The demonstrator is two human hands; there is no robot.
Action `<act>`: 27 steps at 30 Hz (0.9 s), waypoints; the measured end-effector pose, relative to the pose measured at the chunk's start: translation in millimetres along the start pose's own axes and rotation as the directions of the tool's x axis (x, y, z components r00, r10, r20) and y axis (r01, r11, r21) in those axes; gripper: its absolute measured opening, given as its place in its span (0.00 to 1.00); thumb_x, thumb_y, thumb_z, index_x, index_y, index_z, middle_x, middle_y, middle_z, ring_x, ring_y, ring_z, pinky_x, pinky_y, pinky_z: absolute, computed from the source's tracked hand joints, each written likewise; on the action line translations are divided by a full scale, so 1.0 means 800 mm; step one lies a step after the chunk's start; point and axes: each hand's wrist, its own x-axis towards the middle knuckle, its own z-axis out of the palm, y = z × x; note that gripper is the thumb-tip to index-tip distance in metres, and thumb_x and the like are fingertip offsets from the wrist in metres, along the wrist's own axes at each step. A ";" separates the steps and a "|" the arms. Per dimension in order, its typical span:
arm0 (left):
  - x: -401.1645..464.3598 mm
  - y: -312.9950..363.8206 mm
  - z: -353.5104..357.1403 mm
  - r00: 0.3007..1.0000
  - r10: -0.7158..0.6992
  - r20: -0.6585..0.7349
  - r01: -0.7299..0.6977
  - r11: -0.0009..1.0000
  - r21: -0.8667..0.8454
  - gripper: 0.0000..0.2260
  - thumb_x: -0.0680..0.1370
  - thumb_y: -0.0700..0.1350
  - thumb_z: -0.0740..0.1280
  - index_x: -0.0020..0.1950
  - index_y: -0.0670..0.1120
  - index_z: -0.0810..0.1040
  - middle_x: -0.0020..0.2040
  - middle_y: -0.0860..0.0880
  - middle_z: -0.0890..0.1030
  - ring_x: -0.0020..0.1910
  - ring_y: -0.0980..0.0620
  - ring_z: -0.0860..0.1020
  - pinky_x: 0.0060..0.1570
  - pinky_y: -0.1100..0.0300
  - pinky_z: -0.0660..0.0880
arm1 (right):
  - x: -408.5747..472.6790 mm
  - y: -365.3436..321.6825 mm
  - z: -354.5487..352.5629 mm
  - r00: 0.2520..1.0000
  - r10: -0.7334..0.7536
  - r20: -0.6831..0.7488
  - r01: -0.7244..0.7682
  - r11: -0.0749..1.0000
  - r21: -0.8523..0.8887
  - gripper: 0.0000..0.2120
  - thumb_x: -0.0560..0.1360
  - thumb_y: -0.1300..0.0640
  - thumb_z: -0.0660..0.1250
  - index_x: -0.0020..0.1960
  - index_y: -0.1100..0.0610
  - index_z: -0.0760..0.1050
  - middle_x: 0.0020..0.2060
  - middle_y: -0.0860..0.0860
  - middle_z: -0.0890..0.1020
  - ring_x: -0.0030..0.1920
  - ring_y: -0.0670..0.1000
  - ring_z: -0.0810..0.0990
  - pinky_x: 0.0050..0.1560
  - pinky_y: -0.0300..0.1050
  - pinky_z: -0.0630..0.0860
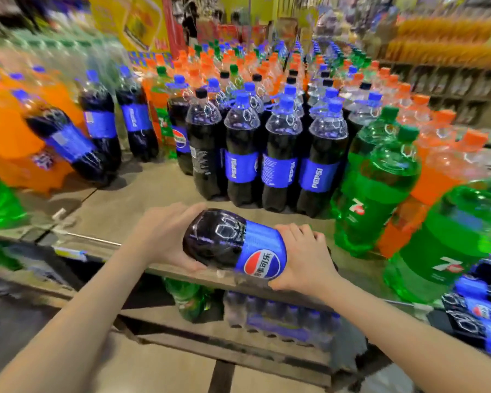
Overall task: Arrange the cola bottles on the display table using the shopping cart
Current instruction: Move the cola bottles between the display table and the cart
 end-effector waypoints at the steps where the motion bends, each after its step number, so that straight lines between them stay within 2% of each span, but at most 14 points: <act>1: 0.000 -0.014 0.000 1.000 0.013 -0.008 -0.013 1.000 -0.009 0.46 0.57 0.76 0.67 0.68 0.50 0.72 0.49 0.50 0.82 0.47 0.45 0.82 0.38 0.52 0.79 | 0.010 -0.011 0.003 1.000 0.007 0.000 -0.007 1.000 0.001 0.46 0.46 0.33 0.66 0.61 0.52 0.71 0.48 0.47 0.76 0.45 0.55 0.75 0.43 0.49 0.70; 7: 0.004 -0.110 -0.004 0.989 0.134 -0.059 -0.136 0.990 -0.045 0.41 0.57 0.73 0.67 0.65 0.53 0.72 0.44 0.51 0.83 0.42 0.44 0.83 0.33 0.52 0.79 | 0.060 -0.092 0.025 0.996 0.084 0.036 -0.083 0.996 -0.020 0.48 0.48 0.32 0.69 0.65 0.52 0.69 0.53 0.47 0.76 0.50 0.54 0.75 0.47 0.50 0.68; 12: -0.002 -0.192 -0.007 0.975 0.207 -0.084 -0.211 0.976 -0.047 0.41 0.56 0.72 0.69 0.64 0.54 0.70 0.41 0.52 0.82 0.40 0.46 0.82 0.32 0.56 0.76 | 0.090 -0.165 0.039 0.986 0.165 -0.011 -0.165 0.986 -0.007 0.44 0.48 0.34 0.67 0.61 0.51 0.71 0.50 0.46 0.77 0.47 0.54 0.76 0.44 0.49 0.69; 15: -0.001 -0.231 0.000 0.968 0.241 -0.067 -0.245 0.969 -0.043 0.43 0.55 0.71 0.73 0.65 0.52 0.73 0.43 0.51 0.83 0.42 0.45 0.82 0.33 0.54 0.77 | 0.104 -0.196 0.042 0.982 0.189 -0.030 -0.189 0.982 -0.018 0.42 0.48 0.33 0.64 0.58 0.51 0.72 0.48 0.46 0.77 0.45 0.54 0.76 0.42 0.48 0.69; 19: 0.011 -0.268 0.014 0.958 0.280 -0.058 -0.283 0.958 -0.052 0.44 0.56 0.73 0.71 0.65 0.48 0.74 0.43 0.50 0.82 0.42 0.44 0.82 0.32 0.53 0.78 | 0.125 -0.221 0.048 0.972 0.233 -0.027 -0.234 0.972 -0.034 0.41 0.49 0.32 0.64 0.58 0.50 0.72 0.47 0.46 0.77 0.46 0.53 0.76 0.41 0.48 0.70; 24: 0.041 -0.305 0.031 0.948 0.311 -0.071 -0.316 0.946 -0.075 0.43 0.56 0.75 0.69 0.63 0.49 0.75 0.42 0.51 0.82 0.41 0.45 0.82 0.33 0.52 0.79 | 0.161 -0.234 0.065 0.964 0.266 -0.002 -0.266 0.964 -0.009 0.42 0.49 0.31 0.61 0.59 0.51 0.72 0.48 0.46 0.78 0.46 0.53 0.77 0.42 0.49 0.72; 27: 0.065 -0.330 0.036 0.941 0.326 -0.092 -0.333 0.940 -0.074 0.43 0.57 0.75 0.67 0.62 0.48 0.75 0.41 0.49 0.82 0.40 0.44 0.82 0.33 0.52 0.78 | 0.193 -0.233 0.078 0.968 0.249 0.006 -0.249 0.968 0.014 0.43 0.48 0.31 0.61 0.59 0.50 0.71 0.48 0.45 0.78 0.47 0.52 0.76 0.42 0.49 0.70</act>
